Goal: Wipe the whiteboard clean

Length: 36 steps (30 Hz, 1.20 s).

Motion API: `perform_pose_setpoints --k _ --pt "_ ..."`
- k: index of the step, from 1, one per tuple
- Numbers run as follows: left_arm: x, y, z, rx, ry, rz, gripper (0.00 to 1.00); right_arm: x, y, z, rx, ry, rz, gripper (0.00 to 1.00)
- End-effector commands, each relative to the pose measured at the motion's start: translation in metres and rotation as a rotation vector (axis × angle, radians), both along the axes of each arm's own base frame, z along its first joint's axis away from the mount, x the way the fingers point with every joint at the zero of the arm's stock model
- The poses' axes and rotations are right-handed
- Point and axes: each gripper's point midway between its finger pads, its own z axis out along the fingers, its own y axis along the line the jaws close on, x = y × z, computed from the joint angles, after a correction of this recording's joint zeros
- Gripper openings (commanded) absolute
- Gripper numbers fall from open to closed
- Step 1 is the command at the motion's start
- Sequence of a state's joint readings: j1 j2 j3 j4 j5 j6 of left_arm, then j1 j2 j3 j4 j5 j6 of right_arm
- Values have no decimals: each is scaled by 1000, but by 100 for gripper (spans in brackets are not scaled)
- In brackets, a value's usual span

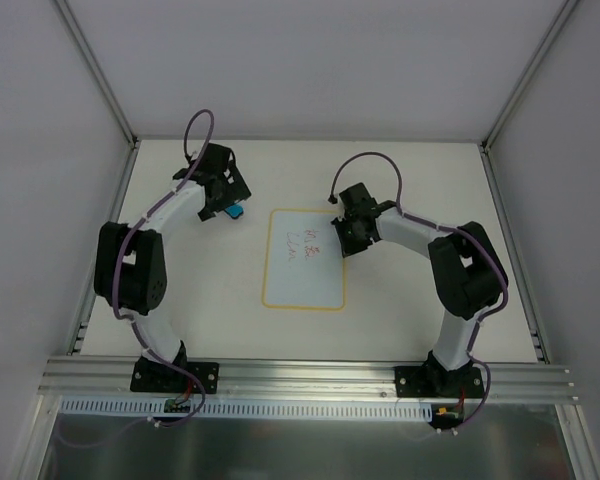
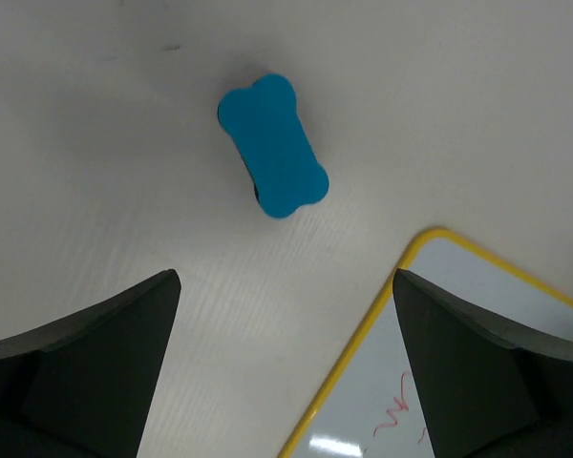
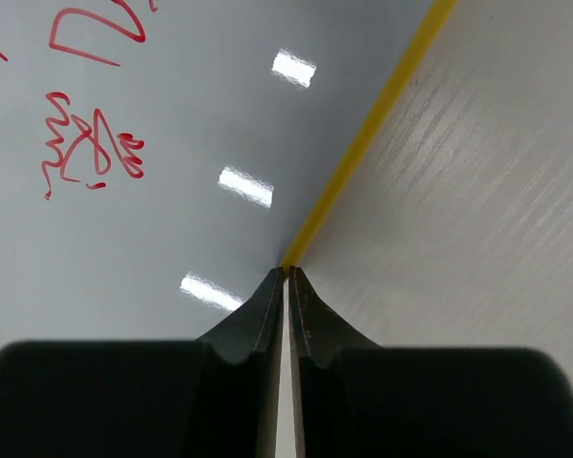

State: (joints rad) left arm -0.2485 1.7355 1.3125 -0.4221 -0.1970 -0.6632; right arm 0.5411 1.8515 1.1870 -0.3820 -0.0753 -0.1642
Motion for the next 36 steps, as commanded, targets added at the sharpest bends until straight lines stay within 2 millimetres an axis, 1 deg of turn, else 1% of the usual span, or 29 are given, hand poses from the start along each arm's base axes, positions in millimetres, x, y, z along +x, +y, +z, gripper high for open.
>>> perform_pose_setpoints --k 1,2,3,4,5,6,7,8,9,10,11,12,15,19,22,24,27,29,32,36 --pt "13 10 -14 22 67 127 95 -49 -22 -30 -91 174 -22 9" --pt "24 11 -8 26 47 146 93 -48 -20 -30 -85 165 -19 11" --pt "27 12 -21 45 78 153 92 -46 -19 -30 -84 160 -19 11" --pt "30 13 -25 52 86 159 89 -46 -19 -30 -81 160 -20 11" --pt "40 13 -21 50 73 166 88 -46 -18 -30 -79 164 -19 12" --pt "42 12 -32 61 96 164 86 -46 -16 -29 -72 162 -17 12" --pt "44 14 -35 69 105 168 85 -47 -14 -29 -63 167 -12 12" --pt "51 14 -32 74 92 175 82 -47 -12 -29 -58 163 -8 12" --pt "52 16 -41 92 106 180 81 -46 -10 -29 -54 162 -5 12" --pt "56 18 -41 93 104 187 79 -47 -8 -29 -49 165 1 12" --pt "57 19 -43 92 109 189 77 -47 -6 -29 -45 165 7 12" --pt "58 20 -50 92 123 196 77 -48 -5 -29 -44 168 10 12" --pt "60 24 -59 88 140 217 75 -48 -2 -30 -34 171 20 12" --pt "63 28 -69 97 156 226 74 -51 -2 -33 -35 177 27 13" --pt "66 25 -76 85 168 221 72 -52 -3 -35 -37 181 29 12" --pt "69 22 -77 71 166 219 69 -53 -2 -36 -38 182 32 13" --pt "71 21 -75 64 160 222 59 -53 -1 -35 -35 182 34 12" --pt "71 21 -73 64 158 219 56 -53 -2 -35 -34 183 34 12" --pt "69 20 -69 57 154 221 56 -53 -1 -35 -33 185 38 12" --pt "63 21 -64 47 152 230 59 -54 0 -35 -30 187 41 13"
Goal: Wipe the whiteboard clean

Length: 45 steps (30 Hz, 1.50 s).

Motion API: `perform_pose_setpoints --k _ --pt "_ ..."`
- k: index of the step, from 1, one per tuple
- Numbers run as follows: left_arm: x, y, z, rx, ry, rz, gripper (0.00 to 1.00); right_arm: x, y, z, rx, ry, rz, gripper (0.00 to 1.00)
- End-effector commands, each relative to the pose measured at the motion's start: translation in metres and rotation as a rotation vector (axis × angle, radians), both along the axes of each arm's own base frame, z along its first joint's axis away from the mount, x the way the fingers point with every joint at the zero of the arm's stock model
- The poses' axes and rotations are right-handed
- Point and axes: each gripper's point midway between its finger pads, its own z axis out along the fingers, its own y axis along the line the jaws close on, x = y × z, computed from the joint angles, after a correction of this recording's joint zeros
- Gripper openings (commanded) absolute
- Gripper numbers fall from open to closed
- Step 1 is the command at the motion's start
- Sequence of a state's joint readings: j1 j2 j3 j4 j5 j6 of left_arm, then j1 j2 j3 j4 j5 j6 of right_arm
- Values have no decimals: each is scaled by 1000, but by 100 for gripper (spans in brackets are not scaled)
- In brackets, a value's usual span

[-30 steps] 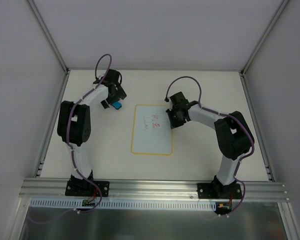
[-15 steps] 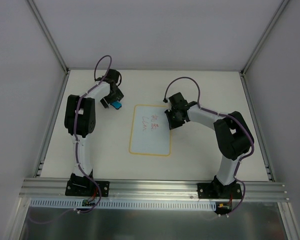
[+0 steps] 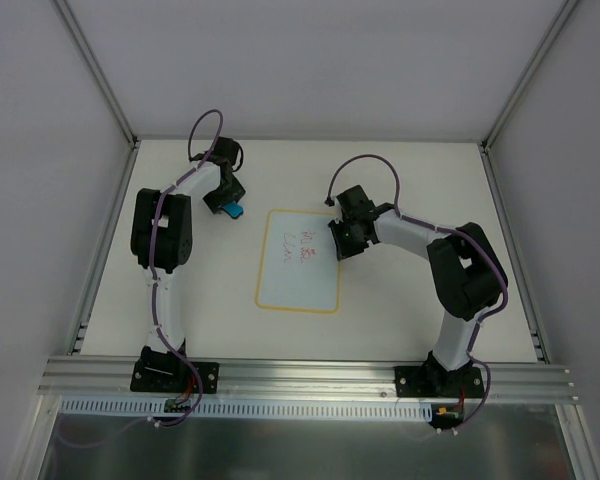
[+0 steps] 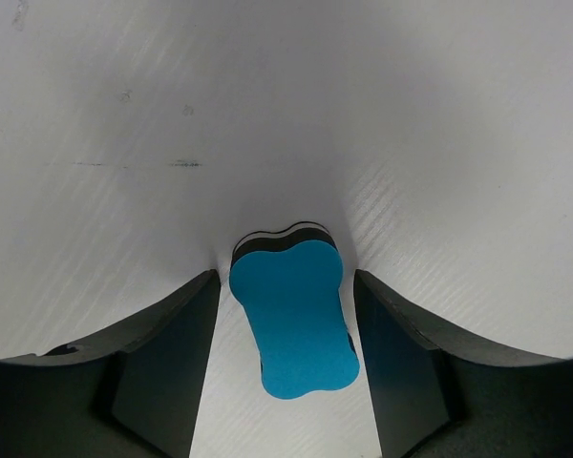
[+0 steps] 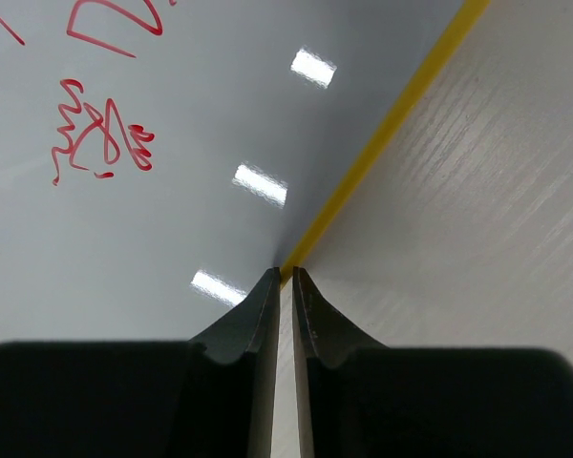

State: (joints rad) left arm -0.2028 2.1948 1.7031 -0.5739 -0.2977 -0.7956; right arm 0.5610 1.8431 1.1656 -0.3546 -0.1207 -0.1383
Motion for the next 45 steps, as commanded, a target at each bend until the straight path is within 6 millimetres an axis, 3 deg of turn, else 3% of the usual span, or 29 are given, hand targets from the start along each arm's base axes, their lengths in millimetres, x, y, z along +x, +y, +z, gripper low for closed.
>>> perform_pose_setpoints --k 1,13,23,30,33,36,38,40,45 --pt "-1 -1 20 -20 -32 22 60 -44 -14 -37 -82 173 30 13" --pt "-6 -13 27 -43 -43 8 57 -49 -13 -39 -78 183 44 13" --pt "-9 -17 27 -38 -39 0 49 -50 -12 -38 -75 182 52 13" --pt "-14 -14 24 -17 -25 -10 34 -51 -12 -40 -73 186 56 13" --pt "-15 -15 25 -6 -16 -56 19 -51 -11 -39 -70 185 58 12" --pt "-14 -24 36 30 -24 -181 10 -51 -10 -39 -63 186 54 12" --pt "-16 -40 44 52 -24 -326 9 -51 -10 -39 -61 186 53 12" --pt "-20 -54 54 60 -33 -433 2 -51 -10 -39 -59 187 48 12" --pt "-49 -107 57 15 -20 -721 0 -54 -11 -41 -57 196 35 12"
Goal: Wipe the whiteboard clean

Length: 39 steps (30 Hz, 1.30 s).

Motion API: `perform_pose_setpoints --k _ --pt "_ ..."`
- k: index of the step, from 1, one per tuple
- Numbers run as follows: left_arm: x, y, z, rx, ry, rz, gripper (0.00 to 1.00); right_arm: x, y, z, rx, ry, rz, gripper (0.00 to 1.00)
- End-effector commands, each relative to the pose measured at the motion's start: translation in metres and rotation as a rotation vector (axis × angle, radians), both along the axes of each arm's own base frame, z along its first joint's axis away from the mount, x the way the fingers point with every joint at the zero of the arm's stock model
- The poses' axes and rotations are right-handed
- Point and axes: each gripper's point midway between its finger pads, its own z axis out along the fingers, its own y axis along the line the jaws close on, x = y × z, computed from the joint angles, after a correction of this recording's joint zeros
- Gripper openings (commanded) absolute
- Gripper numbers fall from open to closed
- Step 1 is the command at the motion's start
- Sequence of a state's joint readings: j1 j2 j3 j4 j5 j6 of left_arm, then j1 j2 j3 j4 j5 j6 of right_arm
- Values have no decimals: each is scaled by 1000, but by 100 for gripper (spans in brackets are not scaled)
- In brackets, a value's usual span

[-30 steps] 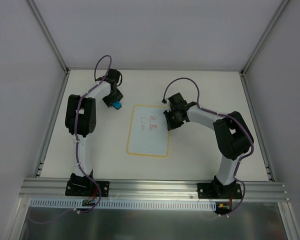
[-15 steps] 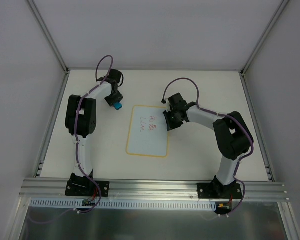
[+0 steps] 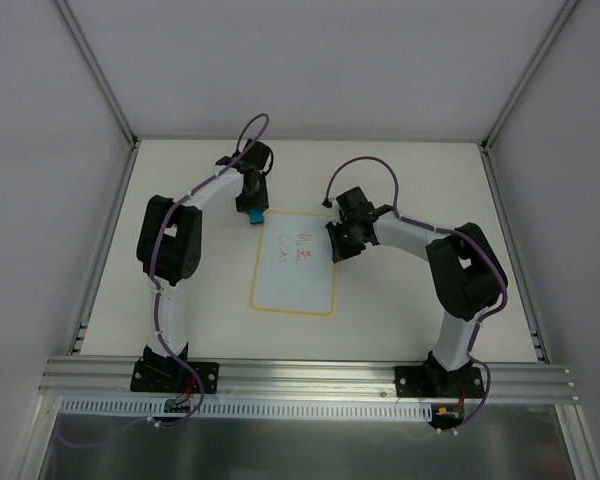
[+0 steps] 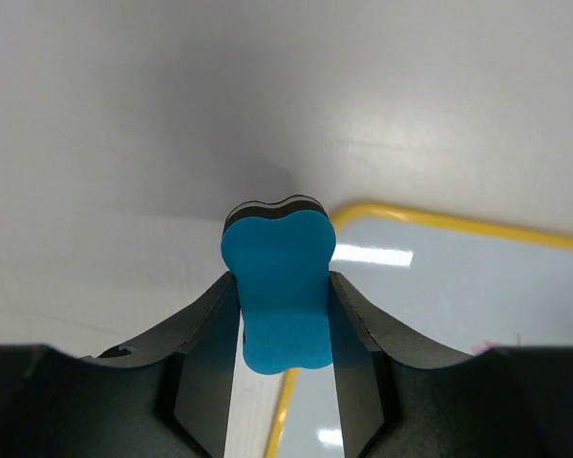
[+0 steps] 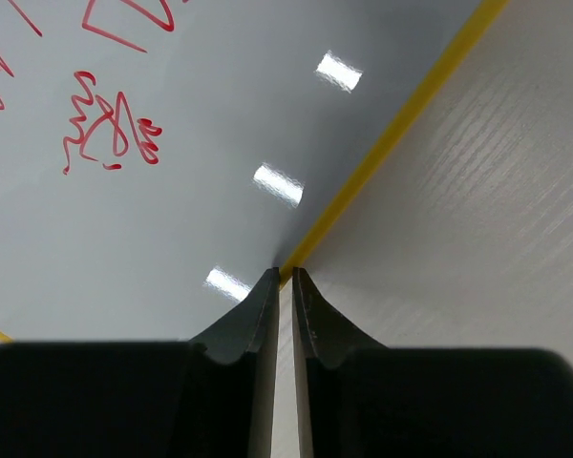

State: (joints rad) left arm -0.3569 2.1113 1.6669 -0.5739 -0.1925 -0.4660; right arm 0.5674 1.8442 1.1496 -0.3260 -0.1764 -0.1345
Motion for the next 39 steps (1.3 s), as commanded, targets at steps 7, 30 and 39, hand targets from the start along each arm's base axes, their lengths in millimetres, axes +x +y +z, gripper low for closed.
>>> perform_pose_setpoints --k 7,30,39 --pt "-43 -72 24 -68 1 -381 0 -47 -21 -41 -114 177 -19 11" --pt "-118 -109 -49 -88 193 -425 0 -33 -24 -53 -34 213 -329 5" --pt "-111 -139 -50 -54 144 -436 0 -37 -28 -63 -48 239 -383 0"
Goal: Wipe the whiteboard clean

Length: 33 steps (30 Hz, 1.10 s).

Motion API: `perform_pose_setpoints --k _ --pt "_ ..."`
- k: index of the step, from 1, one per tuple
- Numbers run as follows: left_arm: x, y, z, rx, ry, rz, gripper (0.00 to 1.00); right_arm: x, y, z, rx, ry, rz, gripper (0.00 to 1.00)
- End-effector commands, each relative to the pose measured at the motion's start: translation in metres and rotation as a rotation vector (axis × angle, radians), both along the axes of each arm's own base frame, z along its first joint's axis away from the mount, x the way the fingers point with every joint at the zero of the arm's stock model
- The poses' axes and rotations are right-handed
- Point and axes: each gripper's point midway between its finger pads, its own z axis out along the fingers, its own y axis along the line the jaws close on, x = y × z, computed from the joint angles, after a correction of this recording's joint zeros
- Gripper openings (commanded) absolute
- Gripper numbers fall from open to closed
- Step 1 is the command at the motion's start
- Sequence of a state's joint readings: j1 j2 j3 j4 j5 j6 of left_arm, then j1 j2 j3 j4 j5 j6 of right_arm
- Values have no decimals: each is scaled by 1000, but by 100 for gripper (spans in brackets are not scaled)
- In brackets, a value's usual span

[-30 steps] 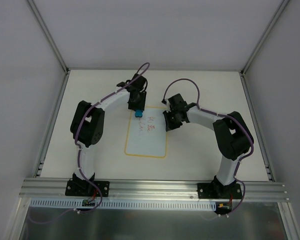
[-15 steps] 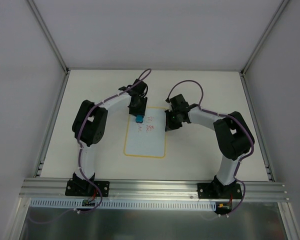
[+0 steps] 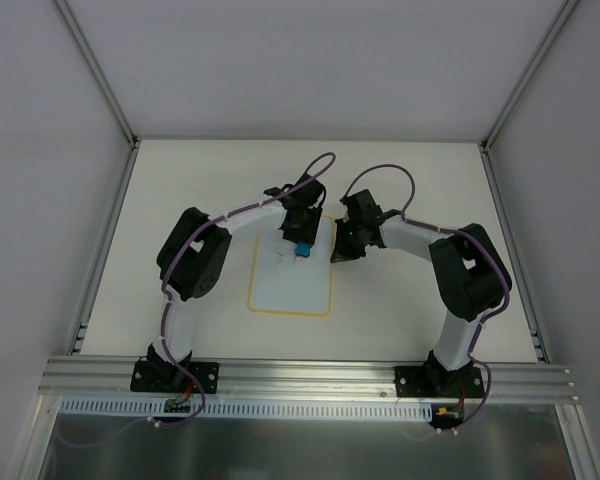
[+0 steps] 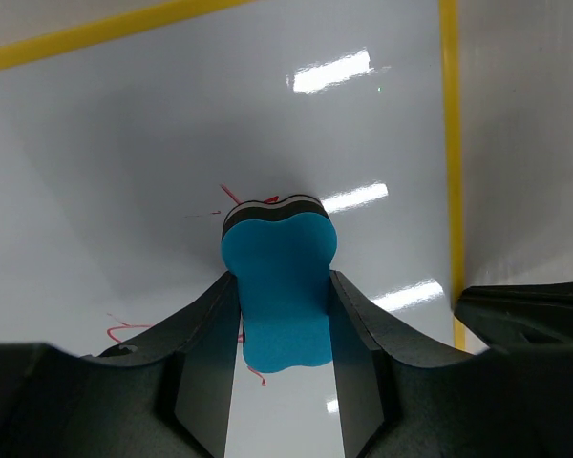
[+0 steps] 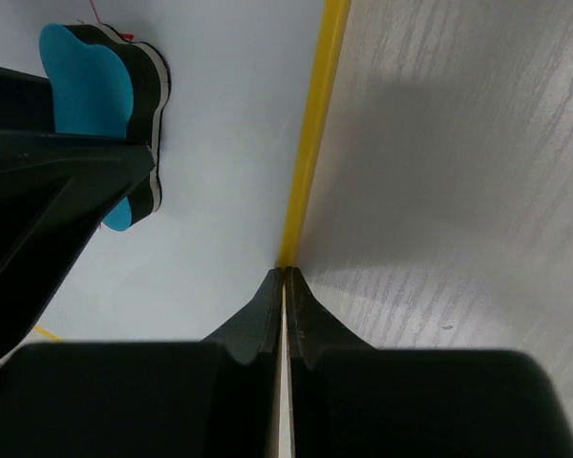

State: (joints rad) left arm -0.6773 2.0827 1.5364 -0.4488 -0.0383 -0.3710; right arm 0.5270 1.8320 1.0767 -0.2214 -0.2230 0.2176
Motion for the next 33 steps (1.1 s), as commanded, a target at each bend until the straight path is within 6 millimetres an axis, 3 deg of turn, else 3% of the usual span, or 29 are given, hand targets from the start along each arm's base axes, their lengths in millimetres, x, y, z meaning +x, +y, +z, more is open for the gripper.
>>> perform_pose_setpoints --k 1,4,11,17,22,26,31,33 --pt "-16 11 -30 72 86 39 0 -38 -35 -61 -184 152 -39 0" --pt "-10 33 -33 84 101 116 0 -40 -38 -64 -191 165 -61 0" --pt "-17 111 -43 194 138 269 0 -41 -45 -67 -206 170 -77 0" --pt "-10 132 -31 237 87 284 0 -41 -42 -71 -201 183 -77 0" --pt "-8 146 -36 240 110 313 0 -40 -43 -72 -202 182 -76 0" --pt "-16 128 -35 200 128 270 0 -40 -43 -70 -202 176 -76 0" --pt "-25 74 -30 152 117 141 0 -38 -40 -71 -190 178 -82 0" --pt "-15 58 -27 133 98 109 0 -38 -39 -72 -187 180 -82 0"
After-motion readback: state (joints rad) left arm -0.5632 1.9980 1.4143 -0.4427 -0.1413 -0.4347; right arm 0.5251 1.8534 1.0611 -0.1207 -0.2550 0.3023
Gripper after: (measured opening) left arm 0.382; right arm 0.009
